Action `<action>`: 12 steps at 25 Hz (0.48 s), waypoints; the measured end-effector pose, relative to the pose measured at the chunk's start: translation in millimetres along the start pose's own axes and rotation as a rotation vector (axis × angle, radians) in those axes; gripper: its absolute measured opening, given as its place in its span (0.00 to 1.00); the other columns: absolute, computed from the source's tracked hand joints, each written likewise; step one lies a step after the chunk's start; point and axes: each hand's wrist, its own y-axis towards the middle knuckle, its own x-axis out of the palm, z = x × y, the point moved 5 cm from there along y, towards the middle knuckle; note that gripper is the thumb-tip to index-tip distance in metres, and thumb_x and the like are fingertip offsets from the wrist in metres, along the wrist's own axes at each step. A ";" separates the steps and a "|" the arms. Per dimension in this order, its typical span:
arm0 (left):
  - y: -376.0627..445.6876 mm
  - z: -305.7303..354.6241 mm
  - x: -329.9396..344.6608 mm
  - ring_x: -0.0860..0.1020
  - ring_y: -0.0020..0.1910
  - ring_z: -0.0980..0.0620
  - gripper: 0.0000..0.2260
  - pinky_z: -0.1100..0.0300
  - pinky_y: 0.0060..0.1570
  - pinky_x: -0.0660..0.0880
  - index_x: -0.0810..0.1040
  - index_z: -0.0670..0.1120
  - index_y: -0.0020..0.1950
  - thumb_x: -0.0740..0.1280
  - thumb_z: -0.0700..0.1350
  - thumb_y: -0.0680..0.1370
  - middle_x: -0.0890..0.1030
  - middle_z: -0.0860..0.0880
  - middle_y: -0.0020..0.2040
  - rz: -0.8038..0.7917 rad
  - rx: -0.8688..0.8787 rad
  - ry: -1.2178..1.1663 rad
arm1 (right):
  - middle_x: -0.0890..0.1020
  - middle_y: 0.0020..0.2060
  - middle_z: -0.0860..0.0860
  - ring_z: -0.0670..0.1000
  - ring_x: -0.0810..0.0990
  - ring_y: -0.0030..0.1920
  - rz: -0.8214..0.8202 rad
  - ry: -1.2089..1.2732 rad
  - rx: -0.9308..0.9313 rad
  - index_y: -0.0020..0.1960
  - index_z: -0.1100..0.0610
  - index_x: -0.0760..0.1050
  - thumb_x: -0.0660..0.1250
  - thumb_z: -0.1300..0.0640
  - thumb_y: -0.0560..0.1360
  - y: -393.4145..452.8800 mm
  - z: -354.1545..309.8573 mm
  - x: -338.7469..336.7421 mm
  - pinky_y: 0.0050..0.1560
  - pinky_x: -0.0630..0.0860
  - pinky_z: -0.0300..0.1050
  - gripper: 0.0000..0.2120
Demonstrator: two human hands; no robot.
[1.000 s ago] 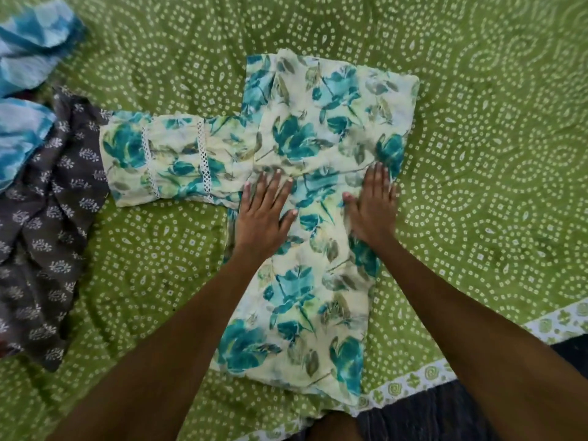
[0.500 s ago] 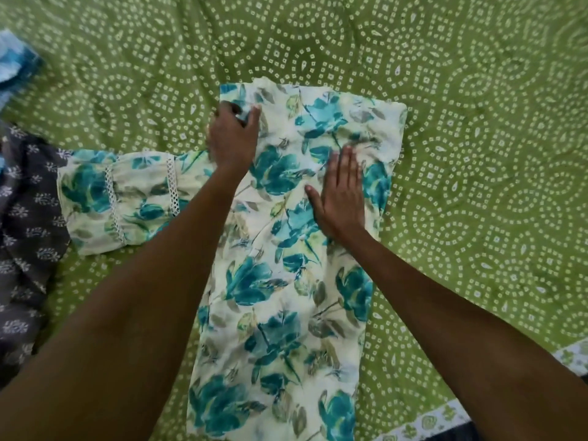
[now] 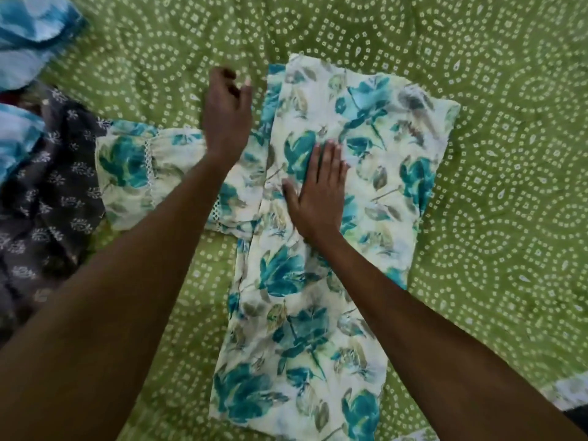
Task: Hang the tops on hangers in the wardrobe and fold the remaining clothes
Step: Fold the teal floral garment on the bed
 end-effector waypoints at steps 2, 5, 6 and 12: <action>-30.9 -29.7 -36.5 0.75 0.48 0.45 0.16 0.56 0.48 0.70 0.71 0.35 0.58 0.61 0.47 0.77 0.76 0.40 0.50 0.032 0.019 -0.008 | 0.54 0.75 0.63 0.60 0.50 0.76 -0.025 -0.046 -0.144 0.76 0.63 0.53 0.50 0.41 0.78 -6.5 -26.7 7.6 0.74 0.43 0.54 0.35; -86.4 -68.1 -70.9 0.69 0.66 0.41 0.21 0.54 0.65 0.61 0.69 0.36 0.67 0.61 0.47 0.78 0.71 0.36 0.66 -0.081 0.122 0.325 | 0.53 0.75 0.62 0.60 0.49 0.76 -0.023 -0.062 -0.098 0.76 0.64 0.52 0.48 0.43 0.78 -3.8 -50.0 11.2 0.74 0.42 0.54 0.34; -103.4 -82.1 -83.5 0.63 0.71 0.41 0.25 0.51 0.70 0.56 0.66 0.39 0.70 0.60 0.52 0.78 0.66 0.38 0.71 -0.081 0.116 0.461 | 0.52 0.75 0.61 0.59 0.48 0.76 -0.046 -0.054 -0.119 0.76 0.64 0.51 0.47 0.43 0.78 -6.6 -63.1 14.4 0.74 0.41 0.54 0.34; -146.2 -113.9 -139.7 0.58 0.73 0.44 0.39 0.49 0.70 0.53 0.54 0.42 0.76 0.64 0.62 0.74 0.61 0.41 0.74 0.090 -0.544 0.425 | 0.42 0.75 0.61 0.58 0.39 0.76 -0.289 -0.053 -0.412 0.76 0.63 0.41 0.53 0.34 0.74 -34.0 -156.1 48.3 0.74 0.36 0.51 0.45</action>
